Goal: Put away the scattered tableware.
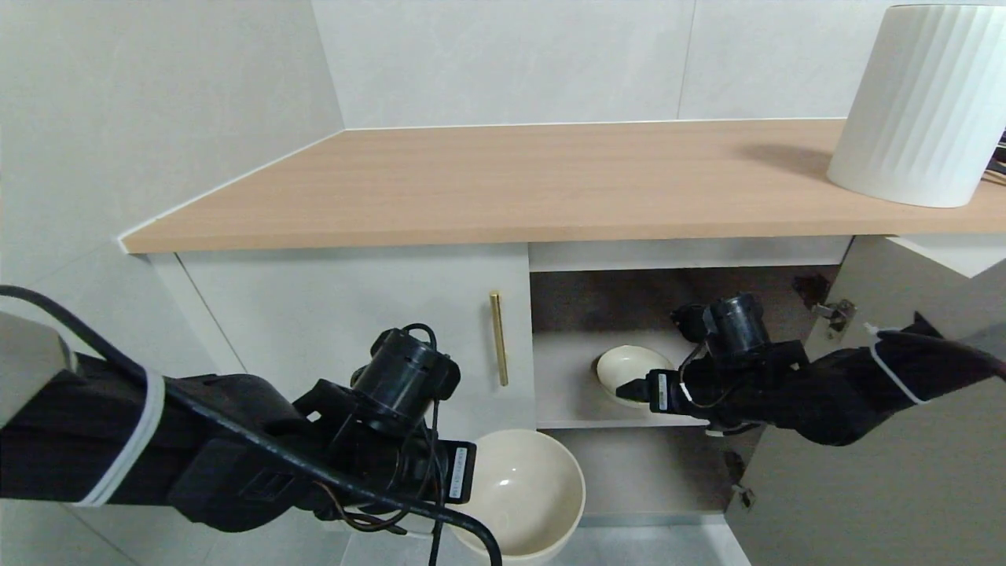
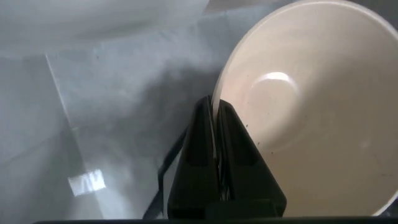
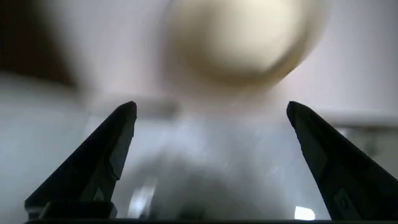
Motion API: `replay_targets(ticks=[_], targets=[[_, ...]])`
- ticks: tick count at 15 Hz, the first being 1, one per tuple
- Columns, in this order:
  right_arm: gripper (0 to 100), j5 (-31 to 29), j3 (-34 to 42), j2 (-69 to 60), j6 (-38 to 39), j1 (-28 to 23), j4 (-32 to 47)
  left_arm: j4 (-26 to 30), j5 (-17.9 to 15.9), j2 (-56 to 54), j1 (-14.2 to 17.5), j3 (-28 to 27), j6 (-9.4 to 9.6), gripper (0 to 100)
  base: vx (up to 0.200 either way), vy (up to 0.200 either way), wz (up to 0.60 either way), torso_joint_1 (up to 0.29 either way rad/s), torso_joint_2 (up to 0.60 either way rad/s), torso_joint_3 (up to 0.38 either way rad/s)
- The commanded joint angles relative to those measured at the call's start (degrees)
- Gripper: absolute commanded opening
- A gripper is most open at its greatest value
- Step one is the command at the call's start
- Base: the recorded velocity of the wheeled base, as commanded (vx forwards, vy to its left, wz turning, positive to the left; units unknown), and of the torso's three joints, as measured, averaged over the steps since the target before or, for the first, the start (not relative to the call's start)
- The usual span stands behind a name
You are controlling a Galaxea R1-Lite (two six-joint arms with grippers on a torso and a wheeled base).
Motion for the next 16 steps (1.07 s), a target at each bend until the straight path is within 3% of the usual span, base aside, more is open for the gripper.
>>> replay_targets(ticks=[1,5,8,16], targets=[[100,2.66,1.24,-10.86,-0.09,5.85,7.15,-1.08,1.27,4.13,-1.03,0.10,-0.08,0,0.000,0.000,0.00,0.000,0.00,0.000],[100,3.80,0.80,-12.62,-0.18,12.53,15.59,-1.34,2.15,4.13,-2.61,0.10,-0.16,0,0.000,0.000,0.00,0.000,0.00,0.000],[100,3.10,0.71,-7.96,-0.27,15.26,16.82,-2.13,4.35,3.69,-4.01,0.18,-0.25,0,0.000,0.000,0.00,0.000,0.00,0.000],[100,-1.47,-1.40,-1.63,0.61,16.75,16.20,-2.05,5.40,2.20,-5.68,0.36,-0.25,0,0.000,0.000,0.00,0.000,0.00,0.000]])
